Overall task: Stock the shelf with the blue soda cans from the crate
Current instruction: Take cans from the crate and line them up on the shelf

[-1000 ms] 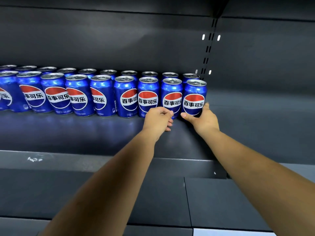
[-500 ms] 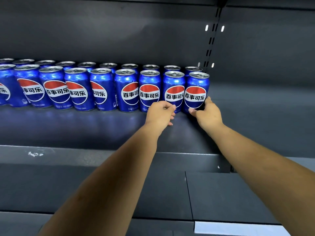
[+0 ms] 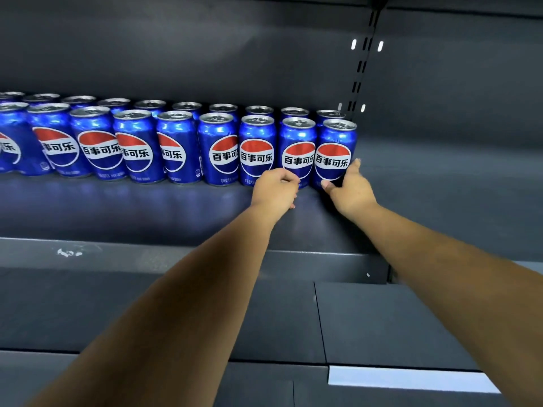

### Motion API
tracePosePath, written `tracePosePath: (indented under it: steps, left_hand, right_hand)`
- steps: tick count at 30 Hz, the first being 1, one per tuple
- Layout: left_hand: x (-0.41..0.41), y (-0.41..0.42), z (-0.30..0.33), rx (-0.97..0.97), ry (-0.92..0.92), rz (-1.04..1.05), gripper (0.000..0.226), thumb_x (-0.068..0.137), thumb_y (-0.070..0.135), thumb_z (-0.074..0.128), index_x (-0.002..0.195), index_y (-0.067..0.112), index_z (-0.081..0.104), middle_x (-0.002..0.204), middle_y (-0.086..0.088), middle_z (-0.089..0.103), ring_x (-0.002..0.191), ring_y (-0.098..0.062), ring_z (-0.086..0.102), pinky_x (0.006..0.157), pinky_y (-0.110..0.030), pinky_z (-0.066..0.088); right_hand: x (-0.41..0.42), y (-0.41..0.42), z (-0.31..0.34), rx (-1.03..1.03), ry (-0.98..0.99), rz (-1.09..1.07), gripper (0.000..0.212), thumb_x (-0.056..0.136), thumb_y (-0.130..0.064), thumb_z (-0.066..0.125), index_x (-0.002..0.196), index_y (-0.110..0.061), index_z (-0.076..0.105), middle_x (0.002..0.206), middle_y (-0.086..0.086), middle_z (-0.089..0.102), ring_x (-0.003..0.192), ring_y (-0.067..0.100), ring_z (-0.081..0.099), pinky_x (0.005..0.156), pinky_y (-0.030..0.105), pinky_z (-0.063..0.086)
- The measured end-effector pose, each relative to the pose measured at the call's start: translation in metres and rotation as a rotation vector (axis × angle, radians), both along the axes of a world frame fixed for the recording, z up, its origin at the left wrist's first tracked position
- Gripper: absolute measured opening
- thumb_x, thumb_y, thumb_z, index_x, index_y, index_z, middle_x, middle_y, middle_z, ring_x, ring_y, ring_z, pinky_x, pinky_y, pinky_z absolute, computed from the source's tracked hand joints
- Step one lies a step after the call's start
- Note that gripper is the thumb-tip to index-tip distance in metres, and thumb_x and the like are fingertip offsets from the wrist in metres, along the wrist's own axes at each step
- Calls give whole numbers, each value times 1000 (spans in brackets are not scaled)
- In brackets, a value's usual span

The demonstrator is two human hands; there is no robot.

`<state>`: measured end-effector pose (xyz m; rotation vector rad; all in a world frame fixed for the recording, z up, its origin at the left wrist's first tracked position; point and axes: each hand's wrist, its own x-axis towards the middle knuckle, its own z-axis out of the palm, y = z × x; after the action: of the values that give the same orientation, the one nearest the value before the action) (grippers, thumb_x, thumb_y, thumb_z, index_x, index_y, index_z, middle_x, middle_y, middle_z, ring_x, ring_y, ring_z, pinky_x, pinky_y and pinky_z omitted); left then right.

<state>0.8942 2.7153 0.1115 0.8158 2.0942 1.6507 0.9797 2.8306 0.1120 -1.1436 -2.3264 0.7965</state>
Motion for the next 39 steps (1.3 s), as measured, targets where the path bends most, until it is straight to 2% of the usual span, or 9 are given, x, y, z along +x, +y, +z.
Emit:
tracePosePath:
  steps: [3,9,14,19,24,28,32,36,39]
  left_hand:
    - [7,-5,14,-127,66,-23,17,86,4,45,78,11,58,79,-8,59,73,-23,55,77,-39,55]
    - [18,-43,42,-238,289,-58,11,85,6,51,88,13,59,100,-9,65,91,-25,57,79,-33,47]
    - [16,-89,66,-257,405,-50,20,86,7,52,70,19,50,94,-6,61,88,-23,54,76,-30,43]
    - [16,-147,87,-237,448,-92,12,88,9,50,88,16,60,96,-1,61,88,-19,54,73,-27,42]
    - [16,-209,95,-215,496,-130,14,88,8,50,87,15,62,99,-2,64,92,-19,57,74,-26,42]
    - [18,-257,95,-189,569,-169,19,88,5,51,77,18,59,91,-6,64,86,-20,55,76,-30,44]
    - [15,-301,82,-175,582,-193,16,85,1,52,88,6,67,88,-14,65,83,-20,54,79,-35,46]
    - [21,-337,73,-102,556,-188,22,85,-3,53,98,4,68,97,-10,68,90,-21,59,85,-31,47]
    - [34,-359,70,-49,620,-170,22,84,-3,52,97,5,69,90,-8,66,84,-16,55,68,-23,41]
  right_hand:
    - [4,-12,18,7,-96,-42,93,93,-38,55,149,0,-9,149,17,33,135,36,34,109,47,33]
    - [19,-58,45,14,-129,-20,66,92,-32,58,143,-2,28,139,18,46,126,34,46,102,39,41]
    - [30,-118,74,47,-134,3,28,92,-15,53,118,-5,54,120,14,58,96,26,52,74,27,37]
    - [34,-190,104,136,-169,22,13,94,-10,45,100,-4,55,116,18,58,90,27,50,70,27,38]
    - [31,-259,113,149,-141,19,30,92,-6,44,66,-13,31,71,3,39,73,21,43,47,21,28]
    - [29,-314,116,162,-114,78,22,89,-10,50,70,-10,39,72,2,41,65,18,43,49,23,31]
    - [32,-360,113,216,-113,167,31,89,-11,53,119,-5,53,98,9,52,88,24,51,67,26,39]
    - [38,-393,104,307,-136,250,34,90,-10,52,124,-5,52,114,12,58,97,26,55,73,27,43]
    - [45,-407,98,337,-129,303,34,89,-5,51,122,-6,52,106,11,61,99,28,59,68,27,42]
